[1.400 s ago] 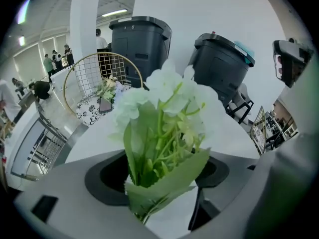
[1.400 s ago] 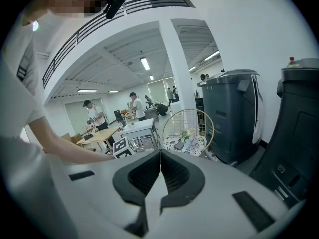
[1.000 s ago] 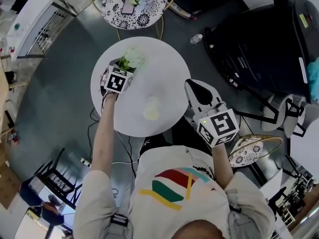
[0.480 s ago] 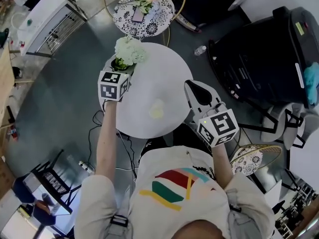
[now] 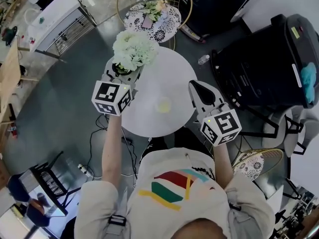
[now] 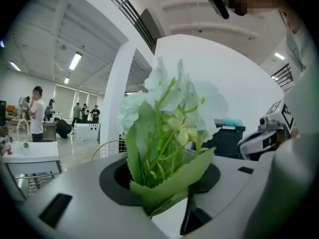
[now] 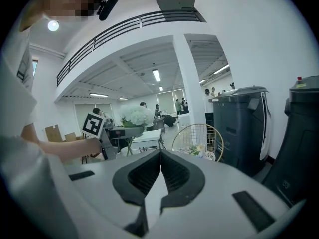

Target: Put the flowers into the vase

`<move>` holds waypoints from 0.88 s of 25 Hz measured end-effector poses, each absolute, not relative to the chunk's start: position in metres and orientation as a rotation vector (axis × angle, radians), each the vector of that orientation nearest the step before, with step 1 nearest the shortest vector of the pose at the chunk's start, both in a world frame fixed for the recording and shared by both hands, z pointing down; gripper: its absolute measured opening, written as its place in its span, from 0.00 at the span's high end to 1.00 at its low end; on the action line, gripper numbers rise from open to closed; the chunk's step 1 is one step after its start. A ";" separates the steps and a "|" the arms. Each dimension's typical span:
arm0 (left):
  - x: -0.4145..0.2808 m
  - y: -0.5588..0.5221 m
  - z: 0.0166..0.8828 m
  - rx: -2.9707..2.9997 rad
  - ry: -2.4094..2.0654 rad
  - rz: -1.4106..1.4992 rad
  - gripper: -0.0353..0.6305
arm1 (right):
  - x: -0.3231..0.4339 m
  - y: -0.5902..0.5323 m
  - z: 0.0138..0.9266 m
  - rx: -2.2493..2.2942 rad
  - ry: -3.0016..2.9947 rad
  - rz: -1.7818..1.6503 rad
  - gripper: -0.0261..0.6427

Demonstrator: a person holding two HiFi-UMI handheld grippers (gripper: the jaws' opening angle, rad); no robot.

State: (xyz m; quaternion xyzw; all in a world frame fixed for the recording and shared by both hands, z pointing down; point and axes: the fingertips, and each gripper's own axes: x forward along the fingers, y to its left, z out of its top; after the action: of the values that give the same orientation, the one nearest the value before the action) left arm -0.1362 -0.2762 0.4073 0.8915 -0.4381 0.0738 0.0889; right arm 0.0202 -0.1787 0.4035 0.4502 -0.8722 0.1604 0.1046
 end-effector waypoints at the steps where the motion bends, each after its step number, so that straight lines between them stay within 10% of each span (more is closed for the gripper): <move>1: -0.137 -0.270 0.399 2.658 -1.312 0.179 0.64 | 0.022 -0.174 0.404 1.342 -2.570 0.477 0.94; 22: -0.098 -0.136 0.270 2.763 -1.508 -0.218 0.64 | 0.079 -0.098 0.368 1.305 -2.794 0.469 0.94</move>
State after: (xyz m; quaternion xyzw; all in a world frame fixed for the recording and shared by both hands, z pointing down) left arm -0.0976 -0.1357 0.2697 0.8757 -0.4779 -0.0692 -0.0068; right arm 0.0791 -0.0984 0.3684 0.4183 -0.8957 0.1503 0.0112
